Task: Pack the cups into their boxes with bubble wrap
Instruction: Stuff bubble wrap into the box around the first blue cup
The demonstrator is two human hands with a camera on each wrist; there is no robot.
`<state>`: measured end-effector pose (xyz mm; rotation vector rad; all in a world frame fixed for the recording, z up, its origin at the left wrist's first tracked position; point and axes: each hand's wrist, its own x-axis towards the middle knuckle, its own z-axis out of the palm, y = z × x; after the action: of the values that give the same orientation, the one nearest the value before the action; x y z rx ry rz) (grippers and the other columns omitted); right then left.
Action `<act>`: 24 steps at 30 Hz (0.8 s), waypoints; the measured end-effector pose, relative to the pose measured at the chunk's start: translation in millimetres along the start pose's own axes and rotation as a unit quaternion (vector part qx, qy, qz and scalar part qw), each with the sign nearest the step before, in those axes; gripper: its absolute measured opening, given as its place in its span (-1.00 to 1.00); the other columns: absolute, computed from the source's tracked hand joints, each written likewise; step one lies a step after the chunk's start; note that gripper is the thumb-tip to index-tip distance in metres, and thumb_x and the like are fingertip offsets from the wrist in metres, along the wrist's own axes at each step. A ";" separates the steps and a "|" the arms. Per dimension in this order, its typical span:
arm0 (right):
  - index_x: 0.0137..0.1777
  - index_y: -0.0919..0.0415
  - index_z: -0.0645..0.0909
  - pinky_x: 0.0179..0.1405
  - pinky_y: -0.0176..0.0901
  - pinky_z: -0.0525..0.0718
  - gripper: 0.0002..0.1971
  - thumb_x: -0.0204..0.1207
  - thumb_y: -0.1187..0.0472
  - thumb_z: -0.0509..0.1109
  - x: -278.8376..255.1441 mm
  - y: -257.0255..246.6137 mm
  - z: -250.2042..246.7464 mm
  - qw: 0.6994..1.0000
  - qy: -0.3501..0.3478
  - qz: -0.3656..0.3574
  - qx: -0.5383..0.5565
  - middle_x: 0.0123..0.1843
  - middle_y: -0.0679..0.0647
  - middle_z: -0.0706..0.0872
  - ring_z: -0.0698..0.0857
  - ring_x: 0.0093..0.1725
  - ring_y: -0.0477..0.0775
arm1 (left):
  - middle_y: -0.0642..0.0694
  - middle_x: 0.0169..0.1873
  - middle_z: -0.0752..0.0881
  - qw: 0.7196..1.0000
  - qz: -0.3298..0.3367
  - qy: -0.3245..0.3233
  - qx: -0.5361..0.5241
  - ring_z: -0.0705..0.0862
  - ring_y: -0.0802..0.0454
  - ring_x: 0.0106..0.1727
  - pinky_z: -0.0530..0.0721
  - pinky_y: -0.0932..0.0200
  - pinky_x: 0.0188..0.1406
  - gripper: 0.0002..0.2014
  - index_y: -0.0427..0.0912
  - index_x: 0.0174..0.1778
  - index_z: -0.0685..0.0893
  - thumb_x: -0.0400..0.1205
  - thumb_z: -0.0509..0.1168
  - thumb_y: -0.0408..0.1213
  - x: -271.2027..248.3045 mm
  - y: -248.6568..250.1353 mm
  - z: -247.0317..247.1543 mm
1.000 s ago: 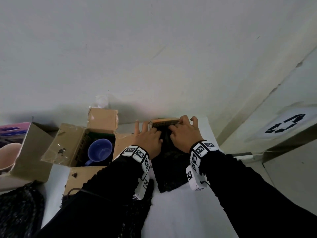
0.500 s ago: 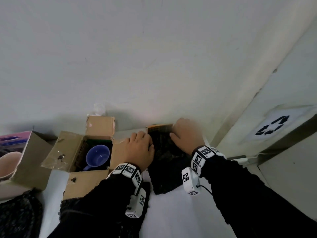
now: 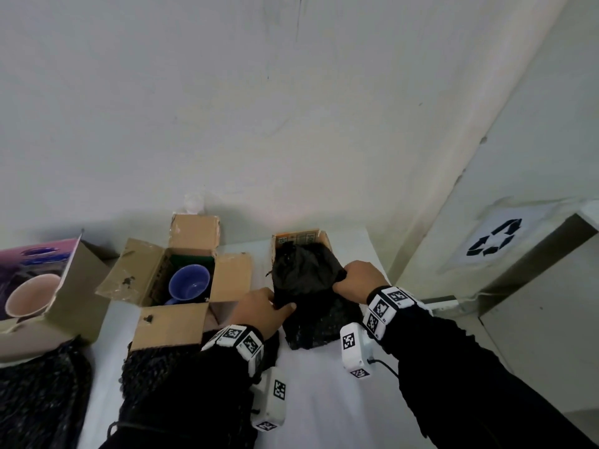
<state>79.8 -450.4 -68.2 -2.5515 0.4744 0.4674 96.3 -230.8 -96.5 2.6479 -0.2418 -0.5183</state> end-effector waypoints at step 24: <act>-0.47 0.06 0.64 0.29 0.26 0.27 -0.53 0.49 -0.18 0.12 13.7 -1.1 25.1 0.901 0.206 -0.297 -0.240 -0.31 0.04 0.73 0.41 0.21 0.07 | 0.02 -0.11 0.69 0.935 0.219 0.115 0.253 0.51 -0.13 0.07 0.45 -0.06 0.00 -0.41 -0.02 -0.29 0.81 0.57 -0.07 0.20 30.1 9.5 -13.3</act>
<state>86.4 -439.6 -93.8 -3.0852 -0.3446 -0.2189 128.3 -241.7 -90.7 2.9634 -0.9779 0.0130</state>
